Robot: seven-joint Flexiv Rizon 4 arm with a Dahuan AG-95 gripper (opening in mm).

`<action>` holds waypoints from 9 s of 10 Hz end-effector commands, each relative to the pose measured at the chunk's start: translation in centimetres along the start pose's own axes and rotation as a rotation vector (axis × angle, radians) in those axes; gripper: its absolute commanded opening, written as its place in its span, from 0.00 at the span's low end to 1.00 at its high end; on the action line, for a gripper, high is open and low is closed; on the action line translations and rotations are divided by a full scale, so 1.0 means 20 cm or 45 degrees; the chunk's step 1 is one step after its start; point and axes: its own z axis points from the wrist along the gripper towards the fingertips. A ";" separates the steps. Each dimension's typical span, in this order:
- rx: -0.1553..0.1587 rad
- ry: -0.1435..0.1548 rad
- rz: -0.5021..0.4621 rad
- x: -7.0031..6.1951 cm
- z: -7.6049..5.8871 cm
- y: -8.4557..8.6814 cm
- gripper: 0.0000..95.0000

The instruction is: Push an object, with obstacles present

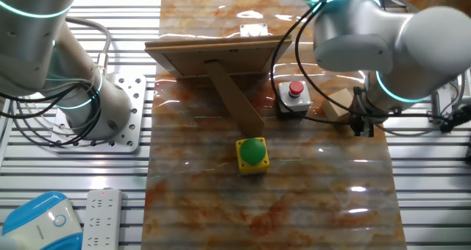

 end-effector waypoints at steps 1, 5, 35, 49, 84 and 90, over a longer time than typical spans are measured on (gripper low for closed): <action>0.010 -0.006 0.001 0.01 0.05 0.02 0.00; 0.013 -0.013 -0.003 0.01 0.05 0.02 0.00; 0.103 0.124 -0.191 0.33 -0.17 -0.08 0.00; 0.164 0.124 -0.437 0.39 -0.10 0.01 0.00; 0.183 0.160 -0.211 -0.08 -0.20 -0.14 0.00; 0.083 0.102 -0.190 -0.08 -0.24 -0.12 0.00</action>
